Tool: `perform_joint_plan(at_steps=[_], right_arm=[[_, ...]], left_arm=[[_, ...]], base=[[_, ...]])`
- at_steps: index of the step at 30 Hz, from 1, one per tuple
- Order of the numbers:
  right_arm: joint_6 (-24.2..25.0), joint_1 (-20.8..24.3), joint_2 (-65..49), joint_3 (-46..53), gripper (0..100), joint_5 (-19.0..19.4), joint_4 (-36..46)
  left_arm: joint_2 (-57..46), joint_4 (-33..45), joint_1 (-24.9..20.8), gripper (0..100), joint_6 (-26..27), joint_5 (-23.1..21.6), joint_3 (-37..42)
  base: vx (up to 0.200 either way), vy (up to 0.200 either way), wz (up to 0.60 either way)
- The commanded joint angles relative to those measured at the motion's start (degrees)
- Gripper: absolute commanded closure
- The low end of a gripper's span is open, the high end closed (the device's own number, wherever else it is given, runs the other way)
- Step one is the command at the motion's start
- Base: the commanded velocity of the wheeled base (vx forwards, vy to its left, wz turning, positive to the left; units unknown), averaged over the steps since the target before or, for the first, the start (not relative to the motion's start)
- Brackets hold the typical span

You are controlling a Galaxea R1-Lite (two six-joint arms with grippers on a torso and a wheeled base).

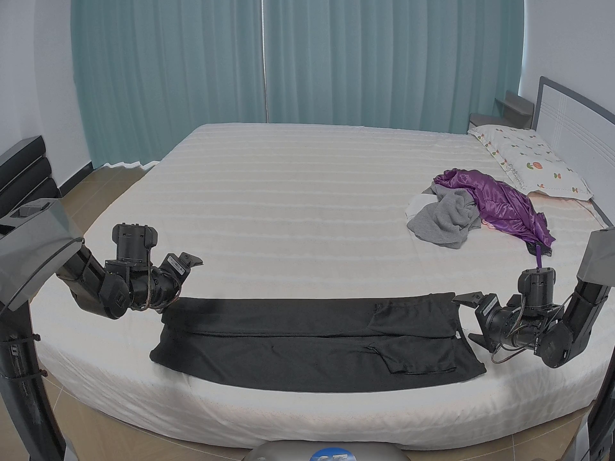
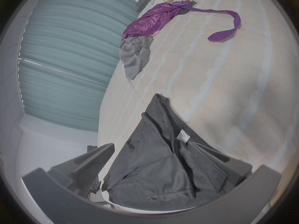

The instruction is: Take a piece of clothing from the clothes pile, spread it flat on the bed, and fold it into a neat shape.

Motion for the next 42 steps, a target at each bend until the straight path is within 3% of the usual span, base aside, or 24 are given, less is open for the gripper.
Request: perform_joint_plan(at_steps=[1,17,33,37,42], right_arm=[[0.2,0.2,0.2,0.9,0,0.0,-0.1],[1.0,0.6,0.7,2.1,0,0.5,-0.2],[0.9,0.8,1.0,2.2,0,0.5,-0.1],[0.9,0.8,1.0,2.2,0,0.5,-0.1],[1.0,0.8,1.1,2.2,0,0.5,-0.1]], left_arm=[[-1.6,-1.9,-3.0,0,-0.5,0.3,4.3],[0.1,-7.9,-5.3,0,0.0,0.8,9.5],[3.6,-8.2,-2.9,0,2.6,0.6,11.7],[2.6,-8.1,-2.8,0,2.4,0.6,11.9],[-5.7,-7.5,-2.7,0,2.3,0.3,13.4]], base=[[0.000,0.000,0.00],[0.000,0.000,0.00],[0.000,0.000,0.00],[0.000,0.000,0.00],[0.000,0.000,0.00]])
